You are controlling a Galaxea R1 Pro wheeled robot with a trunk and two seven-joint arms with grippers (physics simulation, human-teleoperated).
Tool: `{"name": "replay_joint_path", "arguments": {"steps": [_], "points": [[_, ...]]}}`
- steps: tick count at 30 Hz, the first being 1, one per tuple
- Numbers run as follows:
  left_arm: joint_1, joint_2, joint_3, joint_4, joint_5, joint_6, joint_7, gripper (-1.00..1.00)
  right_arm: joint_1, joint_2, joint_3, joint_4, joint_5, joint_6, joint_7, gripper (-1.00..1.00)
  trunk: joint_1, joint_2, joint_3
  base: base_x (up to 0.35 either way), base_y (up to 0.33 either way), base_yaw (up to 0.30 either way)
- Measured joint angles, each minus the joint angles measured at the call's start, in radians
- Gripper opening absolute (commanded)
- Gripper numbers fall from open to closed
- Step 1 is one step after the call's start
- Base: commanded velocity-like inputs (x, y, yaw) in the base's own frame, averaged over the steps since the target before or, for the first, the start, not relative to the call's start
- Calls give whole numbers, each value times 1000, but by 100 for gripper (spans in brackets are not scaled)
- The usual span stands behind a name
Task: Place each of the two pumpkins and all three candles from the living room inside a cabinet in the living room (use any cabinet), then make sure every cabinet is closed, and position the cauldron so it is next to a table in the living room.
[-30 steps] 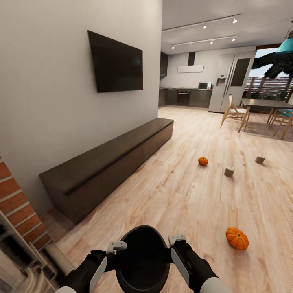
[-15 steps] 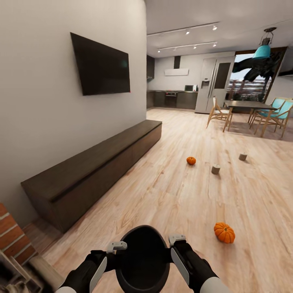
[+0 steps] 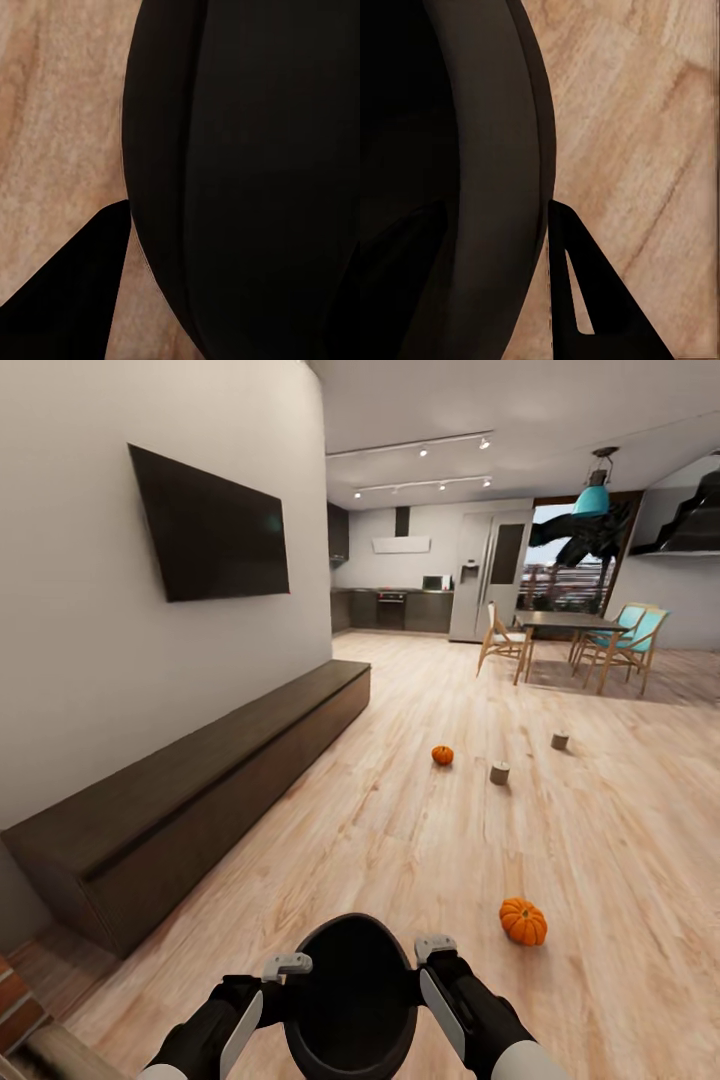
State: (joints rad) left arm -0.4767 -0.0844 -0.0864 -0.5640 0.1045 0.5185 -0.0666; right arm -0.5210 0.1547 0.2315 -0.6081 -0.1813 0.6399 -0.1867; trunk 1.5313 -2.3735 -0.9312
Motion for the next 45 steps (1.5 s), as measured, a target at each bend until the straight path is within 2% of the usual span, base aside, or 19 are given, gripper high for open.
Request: {"name": "replay_joint_path", "arguments": {"steps": [39,45], "points": [[0,0,0,0,1,0,0,-100,0,0,1,0,0,0,0,-100,0,0,44,0,0,-192],[0,0,0,-1,1,0,0,-100,0,0,1,-1,0,0,0,-100,0,0,48,0,0,-84]]}}
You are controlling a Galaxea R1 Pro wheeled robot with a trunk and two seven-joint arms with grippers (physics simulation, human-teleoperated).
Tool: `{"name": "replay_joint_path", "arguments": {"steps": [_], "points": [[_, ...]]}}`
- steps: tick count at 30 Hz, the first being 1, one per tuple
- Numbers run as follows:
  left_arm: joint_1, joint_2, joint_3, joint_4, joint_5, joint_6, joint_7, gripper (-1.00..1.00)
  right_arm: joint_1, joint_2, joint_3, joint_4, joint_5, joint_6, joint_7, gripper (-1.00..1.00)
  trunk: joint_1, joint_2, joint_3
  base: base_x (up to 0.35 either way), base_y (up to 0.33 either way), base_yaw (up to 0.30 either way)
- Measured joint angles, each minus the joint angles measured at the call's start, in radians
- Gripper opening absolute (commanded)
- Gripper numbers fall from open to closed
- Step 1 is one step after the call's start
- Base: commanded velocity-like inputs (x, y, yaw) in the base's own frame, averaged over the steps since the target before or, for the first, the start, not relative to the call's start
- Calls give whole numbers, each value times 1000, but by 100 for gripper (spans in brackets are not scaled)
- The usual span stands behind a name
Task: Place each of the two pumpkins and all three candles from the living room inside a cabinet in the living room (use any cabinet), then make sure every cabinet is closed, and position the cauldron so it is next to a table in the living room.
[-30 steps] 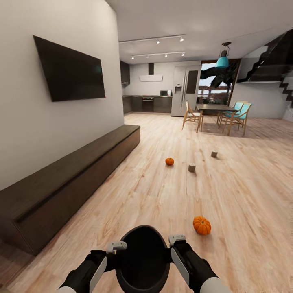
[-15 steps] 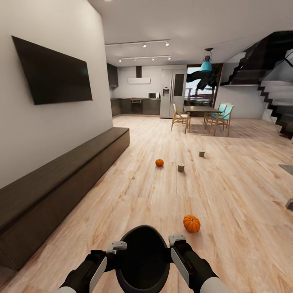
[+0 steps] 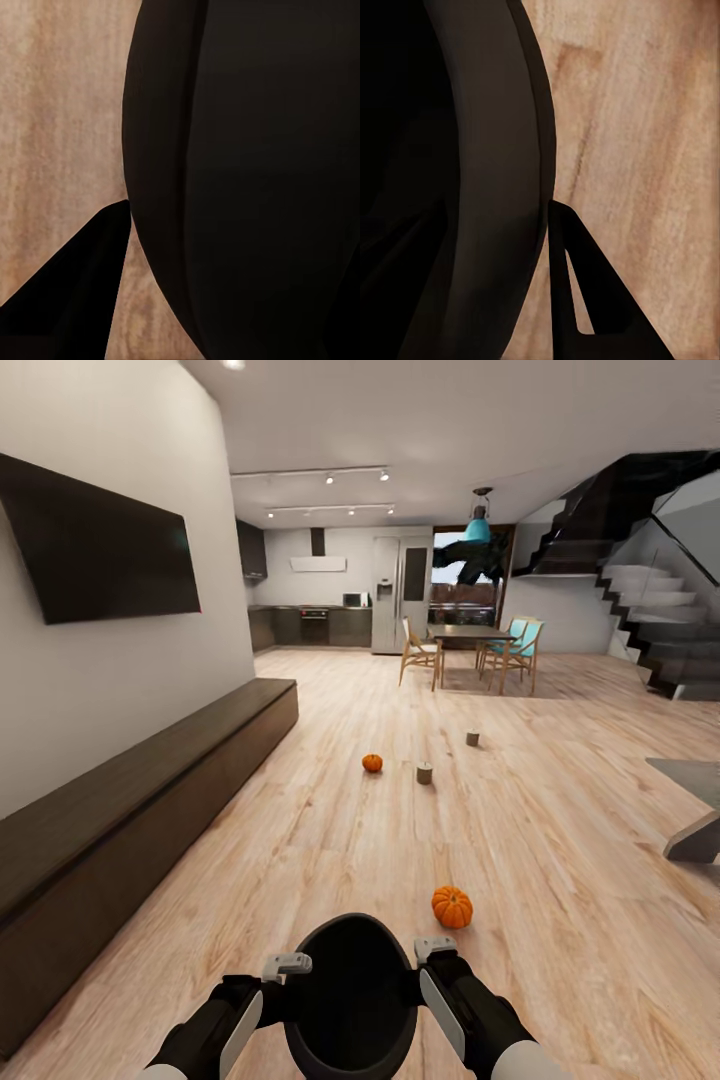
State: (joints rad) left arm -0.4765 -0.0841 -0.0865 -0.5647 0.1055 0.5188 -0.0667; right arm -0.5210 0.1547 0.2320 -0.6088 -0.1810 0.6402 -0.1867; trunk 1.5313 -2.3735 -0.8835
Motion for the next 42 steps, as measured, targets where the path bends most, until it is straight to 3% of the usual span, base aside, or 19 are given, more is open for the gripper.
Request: {"name": "replay_joint_path", "arguments": {"steps": [18,42], "points": [[0,0,0,0,0,0,0,-100,0,0,-1,0,1,1,0,-100,0,0,1,0,0,-13],[0,-1,1,1,-1,0,0,-100,0,0,-2,-1,0,2,0,-100,0,0,20,0,0,-224]]}}
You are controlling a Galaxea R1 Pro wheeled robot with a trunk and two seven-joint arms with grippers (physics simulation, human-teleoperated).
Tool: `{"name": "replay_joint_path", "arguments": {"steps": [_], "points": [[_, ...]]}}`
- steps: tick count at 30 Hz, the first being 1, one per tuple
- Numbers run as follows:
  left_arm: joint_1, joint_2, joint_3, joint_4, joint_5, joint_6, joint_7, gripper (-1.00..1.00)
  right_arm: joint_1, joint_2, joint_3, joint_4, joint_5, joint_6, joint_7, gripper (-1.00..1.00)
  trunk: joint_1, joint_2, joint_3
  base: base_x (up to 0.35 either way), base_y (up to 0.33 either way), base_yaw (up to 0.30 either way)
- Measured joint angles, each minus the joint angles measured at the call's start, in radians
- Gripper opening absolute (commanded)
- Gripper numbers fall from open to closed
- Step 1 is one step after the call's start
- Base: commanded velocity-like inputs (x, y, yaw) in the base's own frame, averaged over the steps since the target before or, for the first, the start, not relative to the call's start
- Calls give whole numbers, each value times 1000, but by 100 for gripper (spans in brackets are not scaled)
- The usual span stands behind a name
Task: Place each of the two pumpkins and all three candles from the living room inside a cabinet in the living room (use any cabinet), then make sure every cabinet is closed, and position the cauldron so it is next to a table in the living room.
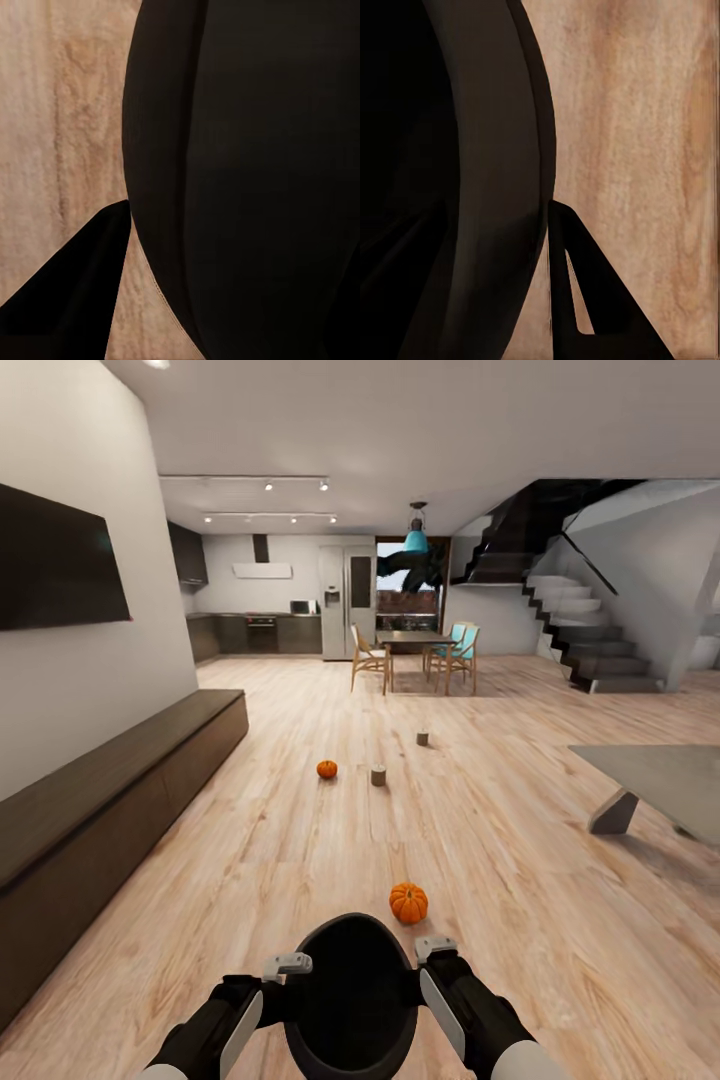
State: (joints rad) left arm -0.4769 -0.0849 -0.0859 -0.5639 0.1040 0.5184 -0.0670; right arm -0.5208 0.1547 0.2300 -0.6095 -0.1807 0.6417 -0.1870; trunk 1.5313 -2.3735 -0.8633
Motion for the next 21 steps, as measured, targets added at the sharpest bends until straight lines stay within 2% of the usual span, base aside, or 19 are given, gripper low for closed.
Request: {"name": "replay_joint_path", "arguments": {"steps": [21], "points": [[0,0,0,0,2,0,0,-100,0,0,1,-1,1,0,0,-100,0,0,19,0,0,-236]]}}
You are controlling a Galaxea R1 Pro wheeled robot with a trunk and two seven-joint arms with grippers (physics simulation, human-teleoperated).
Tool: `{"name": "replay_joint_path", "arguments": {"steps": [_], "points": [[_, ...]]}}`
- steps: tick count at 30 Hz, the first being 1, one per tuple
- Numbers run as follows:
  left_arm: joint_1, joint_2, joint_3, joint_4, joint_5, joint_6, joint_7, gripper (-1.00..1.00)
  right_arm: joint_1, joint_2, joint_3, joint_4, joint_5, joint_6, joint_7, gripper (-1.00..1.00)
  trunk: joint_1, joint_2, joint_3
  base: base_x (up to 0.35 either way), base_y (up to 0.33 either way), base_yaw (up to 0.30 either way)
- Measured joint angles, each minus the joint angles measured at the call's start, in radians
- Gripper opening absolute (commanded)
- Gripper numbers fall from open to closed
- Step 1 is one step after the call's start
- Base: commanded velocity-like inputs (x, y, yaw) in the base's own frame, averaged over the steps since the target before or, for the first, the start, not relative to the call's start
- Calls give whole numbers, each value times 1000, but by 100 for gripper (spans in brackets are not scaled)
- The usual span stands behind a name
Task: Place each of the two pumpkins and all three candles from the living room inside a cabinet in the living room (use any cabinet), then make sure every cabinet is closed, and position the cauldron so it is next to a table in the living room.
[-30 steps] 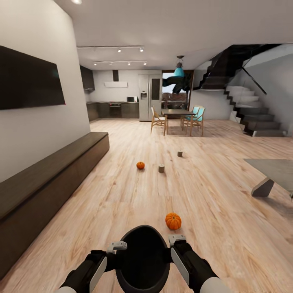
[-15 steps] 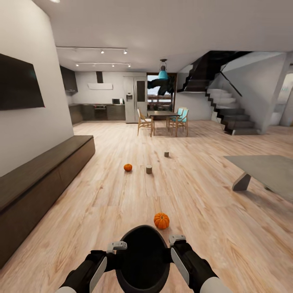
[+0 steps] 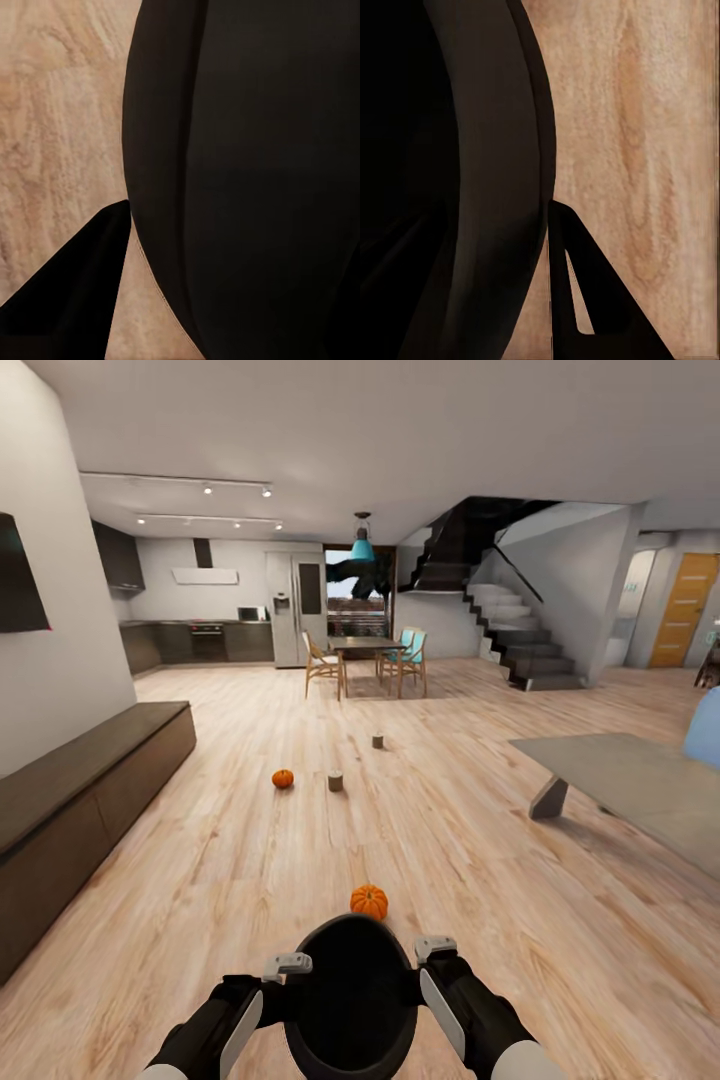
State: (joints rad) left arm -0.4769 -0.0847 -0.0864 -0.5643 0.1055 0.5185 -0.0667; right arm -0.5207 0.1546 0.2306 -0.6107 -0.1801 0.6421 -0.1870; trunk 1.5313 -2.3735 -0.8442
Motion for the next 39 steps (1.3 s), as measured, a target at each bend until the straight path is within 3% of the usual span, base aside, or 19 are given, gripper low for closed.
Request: {"name": "replay_joint_path", "arguments": {"steps": [39], "points": [[0,0,0,0,0,0,0,-100,0,0,0,0,0,0,0,-100,0,0,36,0,0,-236]]}}
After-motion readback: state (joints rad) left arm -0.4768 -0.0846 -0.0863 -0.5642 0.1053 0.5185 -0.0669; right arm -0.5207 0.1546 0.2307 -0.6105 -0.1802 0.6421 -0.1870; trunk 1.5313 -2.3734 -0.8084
